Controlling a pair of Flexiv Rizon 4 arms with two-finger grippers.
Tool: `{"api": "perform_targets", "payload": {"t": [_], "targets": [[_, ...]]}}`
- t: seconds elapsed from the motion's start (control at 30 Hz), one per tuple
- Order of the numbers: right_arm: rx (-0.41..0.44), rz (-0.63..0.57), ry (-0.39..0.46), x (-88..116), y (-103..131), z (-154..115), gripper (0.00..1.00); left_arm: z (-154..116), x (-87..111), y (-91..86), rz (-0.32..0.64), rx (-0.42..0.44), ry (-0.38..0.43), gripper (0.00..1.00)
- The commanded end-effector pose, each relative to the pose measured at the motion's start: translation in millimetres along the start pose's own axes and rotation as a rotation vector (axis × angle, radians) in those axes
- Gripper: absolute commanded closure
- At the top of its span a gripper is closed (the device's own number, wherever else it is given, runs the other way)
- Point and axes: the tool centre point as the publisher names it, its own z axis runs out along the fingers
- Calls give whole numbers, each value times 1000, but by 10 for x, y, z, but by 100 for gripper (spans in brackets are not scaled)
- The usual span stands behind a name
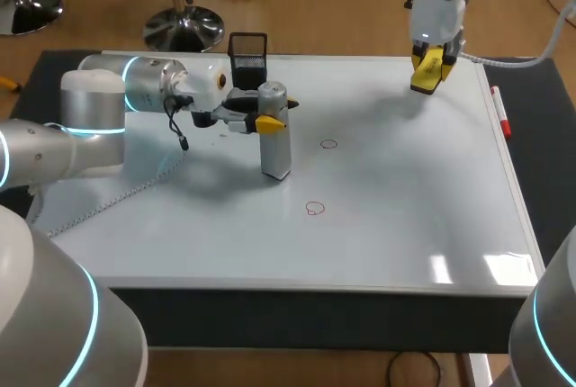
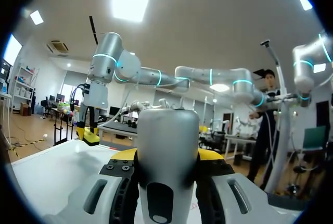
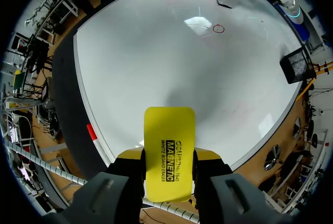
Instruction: Pick up the inspection probe, press it on each red-marked spot on the whiteboard one by one, put down the probe, pick up the eraser, and wipe off all the red marks.
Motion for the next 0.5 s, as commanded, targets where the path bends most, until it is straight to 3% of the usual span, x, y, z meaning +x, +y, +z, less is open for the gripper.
{"api": "perform_targets", "payload": {"t": [0.03, 0.5], "targets": [[0, -1, 5, -2, -11, -15, 100, 1, -2, 40, 1, 2, 3, 100], [0, -1, 5, -2, -11, -15, 100, 16, 60, 53, 4, -7, 12, 100]]}}
